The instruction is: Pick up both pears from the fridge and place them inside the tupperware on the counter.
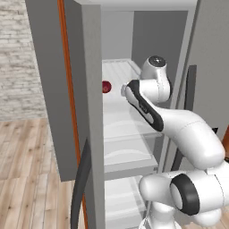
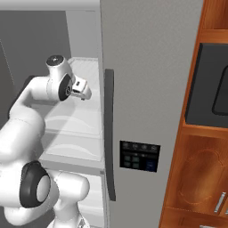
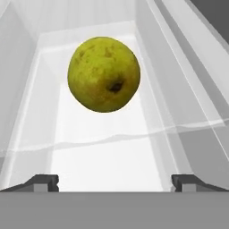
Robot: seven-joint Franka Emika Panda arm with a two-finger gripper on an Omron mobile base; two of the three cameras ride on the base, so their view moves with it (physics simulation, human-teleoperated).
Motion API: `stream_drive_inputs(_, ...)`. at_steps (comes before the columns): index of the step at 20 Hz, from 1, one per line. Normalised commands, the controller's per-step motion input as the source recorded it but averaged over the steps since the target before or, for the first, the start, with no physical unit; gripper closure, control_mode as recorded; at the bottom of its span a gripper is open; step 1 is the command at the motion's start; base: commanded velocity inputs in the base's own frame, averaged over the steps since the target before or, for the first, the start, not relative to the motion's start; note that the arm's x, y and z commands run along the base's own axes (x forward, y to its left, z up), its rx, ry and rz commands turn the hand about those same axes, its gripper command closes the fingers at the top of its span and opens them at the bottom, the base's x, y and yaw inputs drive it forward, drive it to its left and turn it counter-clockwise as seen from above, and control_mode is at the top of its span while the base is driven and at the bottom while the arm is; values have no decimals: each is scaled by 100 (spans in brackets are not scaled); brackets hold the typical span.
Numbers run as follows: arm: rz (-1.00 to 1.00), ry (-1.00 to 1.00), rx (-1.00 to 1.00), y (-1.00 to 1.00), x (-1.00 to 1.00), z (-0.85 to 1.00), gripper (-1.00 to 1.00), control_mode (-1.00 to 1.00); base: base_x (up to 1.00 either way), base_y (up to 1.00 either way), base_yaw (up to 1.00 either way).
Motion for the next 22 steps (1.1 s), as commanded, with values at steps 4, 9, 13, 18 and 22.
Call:
stream_drive_inputs(4,0,6,0,0,57,0,-100,-100,0,0,0)
stream_drive_inputs(9,0,5,0,0,64,0,-100,-100,0,0,0)
stream_drive_inputs(13,0,0,0,0,50,0,-100,-100,0,0,0)
stream_drive_inputs(18,0,-8,-1,0,9,-1,-100,-100,0,0,0)
stream_drive_inputs(22,0,0,0,0,35,-13,-100,-100,0,0,0)
